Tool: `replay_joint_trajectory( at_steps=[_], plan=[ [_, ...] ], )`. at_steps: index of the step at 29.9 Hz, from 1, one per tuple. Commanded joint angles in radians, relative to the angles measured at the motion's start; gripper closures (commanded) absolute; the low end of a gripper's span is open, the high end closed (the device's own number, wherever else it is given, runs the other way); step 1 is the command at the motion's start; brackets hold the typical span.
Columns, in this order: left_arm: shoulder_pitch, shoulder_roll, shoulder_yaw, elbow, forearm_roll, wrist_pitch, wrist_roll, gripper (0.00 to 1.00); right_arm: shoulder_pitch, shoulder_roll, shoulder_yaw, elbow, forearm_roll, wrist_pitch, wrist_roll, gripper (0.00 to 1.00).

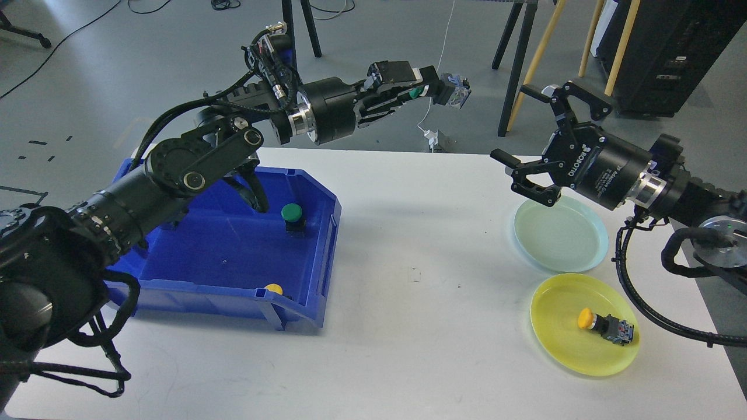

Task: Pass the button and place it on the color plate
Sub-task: 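Bring the right gripper to the green button and close on it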

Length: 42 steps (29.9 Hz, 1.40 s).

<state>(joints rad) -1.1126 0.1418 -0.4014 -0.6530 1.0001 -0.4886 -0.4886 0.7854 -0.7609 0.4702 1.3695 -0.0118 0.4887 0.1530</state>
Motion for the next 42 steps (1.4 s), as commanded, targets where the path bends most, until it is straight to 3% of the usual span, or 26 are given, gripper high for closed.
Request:
replay_joint_trajectory(
  at_steps=[1, 13, 22, 26, 27, 28, 32, 34, 36, 42],
  plan=[
    [0.002, 0.001, -0.005, 0.001, -0.001, 0.000, 0.000, 0.96, 0.034, 0.086, -0.030, -0.058, -0.001, 0.000, 0.000, 0.02],
    [0.008, 0.004, -0.011, 0.004, -0.003, 0.000, 0.000, 0.96, 0.080, 0.299, -0.018, -0.270, 0.003, 0.000, 0.003, 0.02],
    [0.010, 0.005, -0.013, 0.007, -0.006, 0.000, 0.000, 0.96, 0.077, 0.360, 0.041, -0.339, 0.038, 0.000, 0.016, 0.04],
    [0.010, 0.005, -0.013, 0.009, -0.006, 0.000, 0.000, 0.96, 0.075, 0.373, 0.048, -0.345, 0.047, 0.000, 0.017, 0.10],
    [0.010, 0.005, -0.013, 0.009, -0.006, 0.000, 0.000, 0.96, 0.072, 0.373, 0.048, -0.345, 0.047, 0.000, 0.017, 0.13],
    [0.010, 0.005, -0.013, 0.009, -0.006, 0.000, 0.000, 0.96, 0.071, 0.373, 0.048, -0.343, 0.047, 0.000, 0.017, 0.23],
    [0.011, 0.007, -0.013, 0.009, -0.006, 0.000, 0.000, 0.95, 0.069, 0.374, 0.048, -0.346, 0.046, 0.000, 0.019, 0.78],
    [0.011, 0.007, -0.011, 0.009, -0.005, 0.000, 0.000, 0.95, 0.071, 0.377, 0.048, -0.345, 0.046, -0.018, 0.019, 0.83],
    [0.011, 0.007, -0.011, 0.009, -0.003, 0.000, 0.000, 0.95, 0.071, 0.379, 0.050, -0.343, 0.046, -0.022, 0.019, 0.98],
    [0.011, 0.007, -0.011, 0.009, -0.003, 0.000, 0.000, 0.95, 0.072, 0.379, 0.048, -0.343, 0.046, -0.022, 0.019, 1.00]
  ],
)
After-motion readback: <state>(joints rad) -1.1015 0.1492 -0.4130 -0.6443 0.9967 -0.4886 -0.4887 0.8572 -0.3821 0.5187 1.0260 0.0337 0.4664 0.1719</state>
